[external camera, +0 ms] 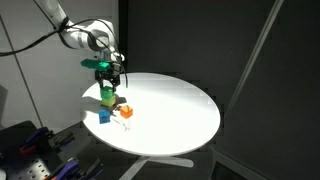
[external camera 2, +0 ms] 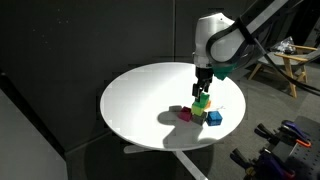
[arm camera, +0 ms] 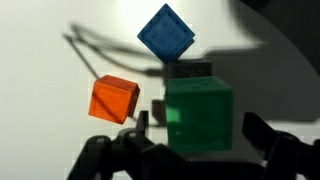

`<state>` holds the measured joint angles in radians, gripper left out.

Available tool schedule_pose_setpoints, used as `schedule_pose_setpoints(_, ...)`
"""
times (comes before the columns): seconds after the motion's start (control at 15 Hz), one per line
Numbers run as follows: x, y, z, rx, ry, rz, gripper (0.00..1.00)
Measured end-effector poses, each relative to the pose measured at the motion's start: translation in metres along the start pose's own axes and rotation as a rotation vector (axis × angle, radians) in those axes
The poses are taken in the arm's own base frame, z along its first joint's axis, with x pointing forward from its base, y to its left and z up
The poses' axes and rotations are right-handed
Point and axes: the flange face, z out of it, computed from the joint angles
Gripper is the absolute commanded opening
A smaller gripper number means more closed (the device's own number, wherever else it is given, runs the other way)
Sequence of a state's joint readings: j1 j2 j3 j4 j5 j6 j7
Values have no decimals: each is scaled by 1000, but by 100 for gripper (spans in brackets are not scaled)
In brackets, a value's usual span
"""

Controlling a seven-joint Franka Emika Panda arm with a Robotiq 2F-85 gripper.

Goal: Put the dark green toy block on top of the orange toy block, then put it back on top of the light green toy block

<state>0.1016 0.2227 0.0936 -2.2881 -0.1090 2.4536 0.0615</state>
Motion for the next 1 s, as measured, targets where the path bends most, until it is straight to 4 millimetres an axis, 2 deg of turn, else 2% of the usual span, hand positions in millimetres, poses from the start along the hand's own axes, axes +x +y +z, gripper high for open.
schedule_pose_setpoints(0.27,1,2,7,1,-4,4,33)
schedule_pose_setpoints(0.6,3,4,6,1,-1,8,27)
schedule_pose_setpoints(1.0,3,6,3,-1,-2,11,26)
